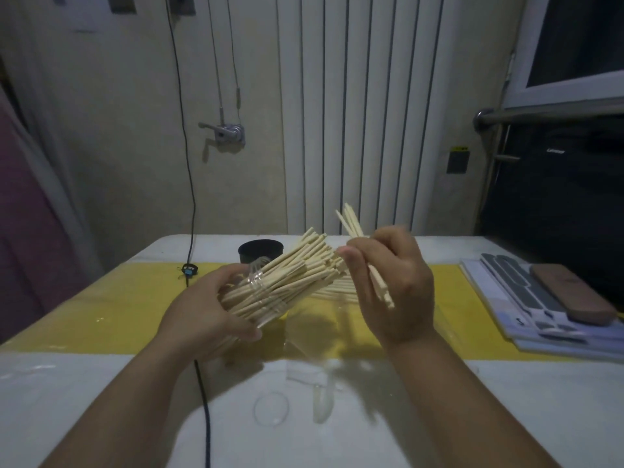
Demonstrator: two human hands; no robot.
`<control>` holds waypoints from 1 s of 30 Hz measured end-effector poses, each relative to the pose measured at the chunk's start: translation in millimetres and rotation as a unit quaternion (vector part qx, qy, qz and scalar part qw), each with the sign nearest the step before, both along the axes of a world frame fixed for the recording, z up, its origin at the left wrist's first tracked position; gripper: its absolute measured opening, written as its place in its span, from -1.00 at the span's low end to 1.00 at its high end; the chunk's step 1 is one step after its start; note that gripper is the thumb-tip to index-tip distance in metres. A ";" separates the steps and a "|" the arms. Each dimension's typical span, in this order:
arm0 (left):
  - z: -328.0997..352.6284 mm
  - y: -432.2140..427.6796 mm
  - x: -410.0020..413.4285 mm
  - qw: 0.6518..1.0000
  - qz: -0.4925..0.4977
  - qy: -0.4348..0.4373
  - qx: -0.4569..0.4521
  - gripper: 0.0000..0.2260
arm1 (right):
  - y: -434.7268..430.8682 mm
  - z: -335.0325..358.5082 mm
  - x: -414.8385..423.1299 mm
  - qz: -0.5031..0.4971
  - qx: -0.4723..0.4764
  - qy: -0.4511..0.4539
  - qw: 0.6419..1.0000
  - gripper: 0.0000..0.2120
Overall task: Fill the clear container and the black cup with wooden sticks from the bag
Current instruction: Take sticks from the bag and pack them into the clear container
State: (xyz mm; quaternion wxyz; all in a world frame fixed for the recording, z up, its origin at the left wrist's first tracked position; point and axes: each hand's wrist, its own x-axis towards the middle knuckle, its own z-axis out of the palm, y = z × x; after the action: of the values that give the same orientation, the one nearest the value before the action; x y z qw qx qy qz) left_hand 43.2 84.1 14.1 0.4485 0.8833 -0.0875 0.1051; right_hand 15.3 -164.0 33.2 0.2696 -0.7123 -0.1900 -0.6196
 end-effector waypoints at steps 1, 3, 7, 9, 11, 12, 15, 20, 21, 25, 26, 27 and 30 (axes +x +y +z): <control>0.1 -0.1 0.4 1.000 -0.003 -0.001 0.007 -0.24 | 0.6 1.0 -0.6 0.034 0.038 0.007 0.999 -0.63; 0.0 -0.3 1.0 1.000 -0.005 -0.003 0.014 -0.25 | 3.9 7.8 -4.2 0.101 0.142 0.028 0.984 -0.73; -0.1 0.0 0.7 1.000 -0.001 -0.010 0.019 -0.24 | 15.3 20.4 -12.5 0.245 0.385 0.140 0.878 -0.65; -0.7 -1.0 0.5 0.999 0.001 -0.013 0.035 -0.20 | 16.8 17.4 -10.5 0.260 0.409 0.192 0.854 -0.62; -1.2 -3.0 -0.1 0.998 -0.002 -0.017 0.062 -0.14 | 16.0 14.3 -7.0 0.246 0.392 0.219 0.859 -0.61; -1.3 -4.1 -0.6 0.997 -0.004 -0.022 0.076 -0.12 | 14.7 12.9 -4.6 0.235 0.386 0.229 0.862 -0.61; -0.8 -4.8 -2.2 0.995 -0.006 -0.033 0.097 -0.10 | 14.1 12.2 -3.5 0.208 0.378 0.253 0.866 -0.60; 0.2 -4.5 -2.7 0.994 -0.007 -0.036 0.107 -0.11 | 11.9 13.8 -3.1 0.210 0.370 0.302 0.853 -0.64; 0.1 -4.5 -2.7 0.993 -0.009 -0.036 0.109 -0.11 | 12.1 14.8 -2.9 0.222 0.343 0.341 0.847 -0.68; -1.2 -2.6 -1.4 0.994 -0.005 -0.033 0.101 -0.12 | 13.8 12.2 -2.0 0.288 0.276 0.447 0.801 -0.56; -1.4 -2.3 -1.0 0.995 -0.003 -0.031 0.098 -0.12 | 13.1 12.7 -1.4 0.288 0.311 0.424 0.800 -0.51; -1.6 -2.1 -0.5 0.995 -0.001 -0.029 0.095 -0.11 | 12.1 13.9 -2.2 0.278 0.348 0.385 0.808 -0.56; -1.4 -2.2 -0.2 0.995 0.001 -0.029 0.093 -0.09 | 13.2 15.0 -6.0 0.239 0.343 0.318 0.851 -0.78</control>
State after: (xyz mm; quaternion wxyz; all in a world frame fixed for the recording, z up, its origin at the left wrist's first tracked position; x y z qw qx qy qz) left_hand 43.0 81.8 12.7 0.3619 0.9176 -0.1094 0.1225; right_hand 9.3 -150.8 48.2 0.6825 -0.6652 -0.0335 -0.3010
